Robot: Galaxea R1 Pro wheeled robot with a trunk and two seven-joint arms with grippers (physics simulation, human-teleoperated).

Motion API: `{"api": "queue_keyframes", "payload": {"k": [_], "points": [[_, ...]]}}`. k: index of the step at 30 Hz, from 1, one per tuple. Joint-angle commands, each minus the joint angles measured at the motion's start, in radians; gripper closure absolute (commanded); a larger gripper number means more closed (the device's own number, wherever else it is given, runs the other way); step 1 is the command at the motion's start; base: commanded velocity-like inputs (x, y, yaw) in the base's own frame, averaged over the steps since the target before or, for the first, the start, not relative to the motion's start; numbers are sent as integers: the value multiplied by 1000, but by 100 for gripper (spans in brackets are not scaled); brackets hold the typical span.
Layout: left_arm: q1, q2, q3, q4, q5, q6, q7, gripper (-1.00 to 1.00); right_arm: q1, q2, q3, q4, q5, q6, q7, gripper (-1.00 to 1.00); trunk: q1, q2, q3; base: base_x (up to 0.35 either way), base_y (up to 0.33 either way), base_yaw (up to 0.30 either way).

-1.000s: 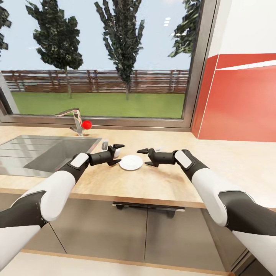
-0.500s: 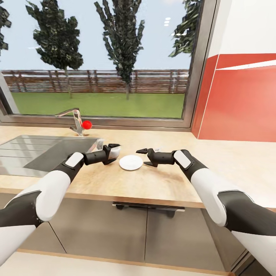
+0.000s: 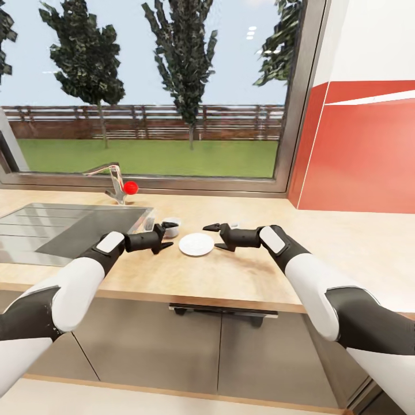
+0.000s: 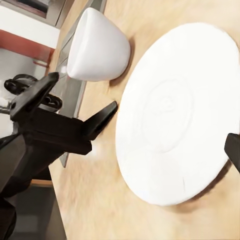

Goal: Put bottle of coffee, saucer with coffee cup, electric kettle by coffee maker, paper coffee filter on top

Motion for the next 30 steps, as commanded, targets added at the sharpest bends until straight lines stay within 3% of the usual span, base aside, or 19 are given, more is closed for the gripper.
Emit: {"api": "queue_keyframes", "payload": {"k": [1,8,16,30], "points": [[0,-3,-10,4,-37,2,15,-100,-1,1,7,0,1,-1,5,-100,0,0,-1,0,0,0],[0,-16,-10,8,-37,1,58,-100,0,4,7,0,1,-1,5,-100,0,0,-1,0,0,0],[0,-53,-9,6,-37,0,65,-100,-1,5,7,0,1,-2,5,-100,0,0,-1,0,0,0],[0,-71,-9,4,-37,0,65,-100,0,6,7,0,0,-2,5,-100,0,0,-1,0,0,0]]}}
